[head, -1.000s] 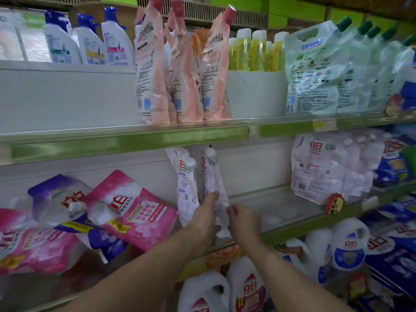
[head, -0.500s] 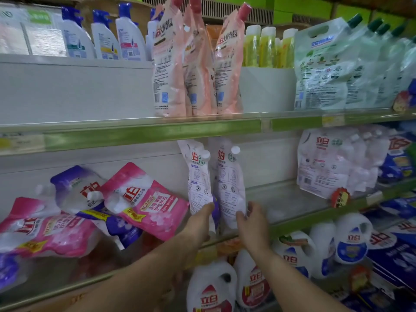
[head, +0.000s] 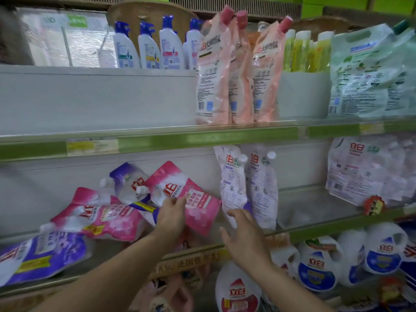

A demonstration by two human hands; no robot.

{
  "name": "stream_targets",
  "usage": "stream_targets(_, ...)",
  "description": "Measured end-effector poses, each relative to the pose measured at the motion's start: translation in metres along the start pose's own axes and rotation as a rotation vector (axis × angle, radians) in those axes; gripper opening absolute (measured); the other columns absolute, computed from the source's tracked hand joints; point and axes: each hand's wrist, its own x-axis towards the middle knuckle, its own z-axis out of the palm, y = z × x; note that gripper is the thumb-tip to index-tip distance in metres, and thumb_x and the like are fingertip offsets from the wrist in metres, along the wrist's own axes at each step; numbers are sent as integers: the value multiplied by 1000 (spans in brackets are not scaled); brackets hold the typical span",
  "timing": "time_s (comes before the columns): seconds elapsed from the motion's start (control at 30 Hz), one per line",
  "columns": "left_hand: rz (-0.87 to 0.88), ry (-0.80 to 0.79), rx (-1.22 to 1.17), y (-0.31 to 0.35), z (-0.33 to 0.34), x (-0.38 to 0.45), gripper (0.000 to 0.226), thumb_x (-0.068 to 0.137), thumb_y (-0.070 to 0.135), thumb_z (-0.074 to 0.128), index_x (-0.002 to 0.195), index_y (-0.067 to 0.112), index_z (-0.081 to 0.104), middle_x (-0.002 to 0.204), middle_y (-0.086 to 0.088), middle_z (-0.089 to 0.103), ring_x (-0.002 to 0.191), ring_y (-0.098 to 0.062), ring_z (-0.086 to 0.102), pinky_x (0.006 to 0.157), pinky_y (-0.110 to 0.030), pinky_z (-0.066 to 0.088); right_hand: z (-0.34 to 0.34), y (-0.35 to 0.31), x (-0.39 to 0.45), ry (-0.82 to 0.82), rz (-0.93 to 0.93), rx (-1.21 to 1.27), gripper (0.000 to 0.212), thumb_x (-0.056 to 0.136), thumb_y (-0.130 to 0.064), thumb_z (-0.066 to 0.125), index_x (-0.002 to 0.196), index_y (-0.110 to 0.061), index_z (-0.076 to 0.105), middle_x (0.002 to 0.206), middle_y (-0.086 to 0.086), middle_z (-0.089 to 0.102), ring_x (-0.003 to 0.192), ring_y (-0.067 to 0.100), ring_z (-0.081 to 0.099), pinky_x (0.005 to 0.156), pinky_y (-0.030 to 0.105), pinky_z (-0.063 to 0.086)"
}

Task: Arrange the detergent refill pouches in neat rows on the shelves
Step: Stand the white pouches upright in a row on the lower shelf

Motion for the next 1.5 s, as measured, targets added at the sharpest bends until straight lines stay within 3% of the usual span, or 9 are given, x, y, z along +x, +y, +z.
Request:
stream_targets(0.37,199,40,1012,22,-71,133,26,88,34,50,85,10,60,78,-7,63,73,-23,62,66,-31,50,125,-49,62,-158,-106,-393,55,83,-14,60,135,-13,41,138,6,45,126,24,38,105,38,35)
stream_targets(0.57,190,-200,1132,26,-70,187,23,95,22,47,80,7,57,70,1,51,67,-16,53,57,-26,42,160,-48,86,-221,-198,-593,51,88,-8,50,137,-4,36,139,18,42,126,32,36,106,44,31)
stream_targets(0.73,119,-153,929,13,-74,207,23,88,18,57,67,11,54,65,-3,57,62,-18,58,53,-24,43,151,-38,79,-199,-211,-514,41,89,-11,52,130,-8,49,129,12,56,118,28,51,100,40,40)
stream_targets(0.8,52,-135,833,12,-79,207,20,88,18,57,71,8,57,66,-6,61,59,-18,57,48,-24,40,137,-37,73,-95,-217,-438,30,77,-16,67,107,-15,67,100,3,72,89,18,68,78,28,53)
stream_targets(0.9,-43,-209,560,25,-81,200,17,88,17,57,78,3,59,70,-10,63,59,-22,58,50,-23,42,116,-41,66,139,-174,-331,7,69,-23,75,74,-23,69,61,-9,68,49,4,61,44,13,38)
stream_targets(1.03,-154,-366,30,57,-58,177,19,88,13,52,69,13,51,55,-5,53,47,-18,47,47,-25,33,90,-48,67,382,-183,-103,5,87,-28,61,88,-23,62,72,-9,67,61,5,61,54,15,44)
stream_targets(1.23,-134,-567,-294,82,-9,149,44,94,13,41,55,17,60,40,7,47,33,-4,48,32,-11,22,89,-47,55,250,90,-115,73,74,-69,51,132,-28,36,122,-9,57,110,11,54,85,29,46)
stream_targets(1.33,-34,-551,-331,71,1,161,32,97,16,38,78,12,64,50,6,55,39,-7,49,34,-15,25,81,-26,62,283,247,-122,34,86,-54,53,107,-26,54,99,-5,65,95,17,61,75,33,50)
stream_targets(1.5,69,-284,-25,39,11,198,12,91,8,50,101,10,55,91,-11,55,55,-21,51,43,-24,30,69,-8,66,306,286,-152,25,90,-49,53,80,-25,51,79,-4,65,77,18,61,67,32,49)
